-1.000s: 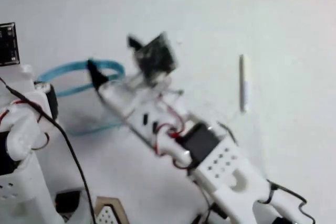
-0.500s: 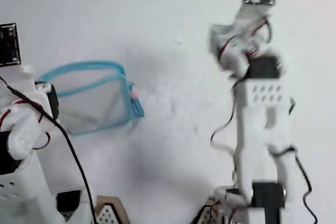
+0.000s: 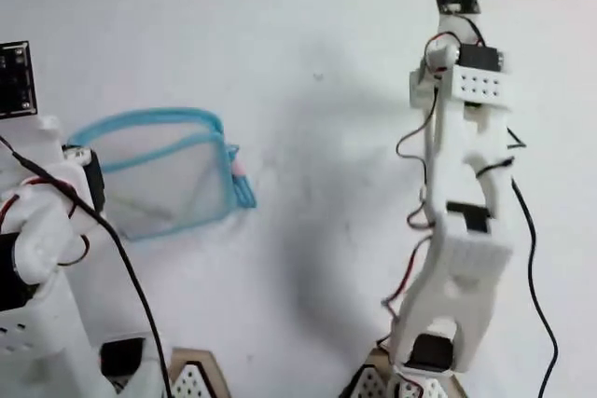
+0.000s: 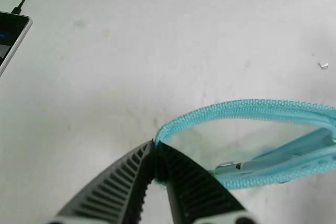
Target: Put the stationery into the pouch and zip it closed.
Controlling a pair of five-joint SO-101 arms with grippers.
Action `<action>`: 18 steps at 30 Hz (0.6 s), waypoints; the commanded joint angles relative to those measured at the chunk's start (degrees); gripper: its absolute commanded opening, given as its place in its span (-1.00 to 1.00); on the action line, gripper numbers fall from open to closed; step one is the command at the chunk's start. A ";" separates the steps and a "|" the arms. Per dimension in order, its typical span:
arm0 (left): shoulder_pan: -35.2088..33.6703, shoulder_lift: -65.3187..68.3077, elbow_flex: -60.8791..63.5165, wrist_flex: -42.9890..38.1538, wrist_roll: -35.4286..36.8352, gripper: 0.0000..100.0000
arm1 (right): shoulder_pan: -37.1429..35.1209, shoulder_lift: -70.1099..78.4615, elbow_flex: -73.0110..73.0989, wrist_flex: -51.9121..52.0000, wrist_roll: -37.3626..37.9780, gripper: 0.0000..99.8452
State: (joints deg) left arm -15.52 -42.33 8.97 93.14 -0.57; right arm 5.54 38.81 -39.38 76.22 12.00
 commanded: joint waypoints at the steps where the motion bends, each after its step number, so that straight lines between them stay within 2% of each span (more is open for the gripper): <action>1: 1.19 4.09 2.81 1.85 -0.35 -0.95 | -0.48 11.56 -16.09 2.51 0.18 -0.42; 6: 1.01 4.09 2.81 1.85 -0.35 -0.95 | -0.75 27.65 -33.85 7.69 0.18 -0.42; 11: 1.01 4.09 2.81 1.85 -0.35 -0.95 | -1.10 35.82 -46.33 15.16 0.88 -0.44; 13: 1.10 4.09 2.81 1.85 -0.35 -0.95 | -1.45 36.70 -48.97 18.07 4.31 -0.56; 17: 1.10 4.09 2.81 1.85 -0.35 -0.95 | -1.98 36.79 -50.81 19.91 10.81 -0.96; 18: 1.10 4.09 2.81 1.85 -0.35 -0.95 | -1.98 36.79 -51.52 20.26 12.04 -0.98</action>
State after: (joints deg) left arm -15.52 -42.33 8.97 93.14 -0.57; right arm 4.84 76.18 -88.18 95.12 20.18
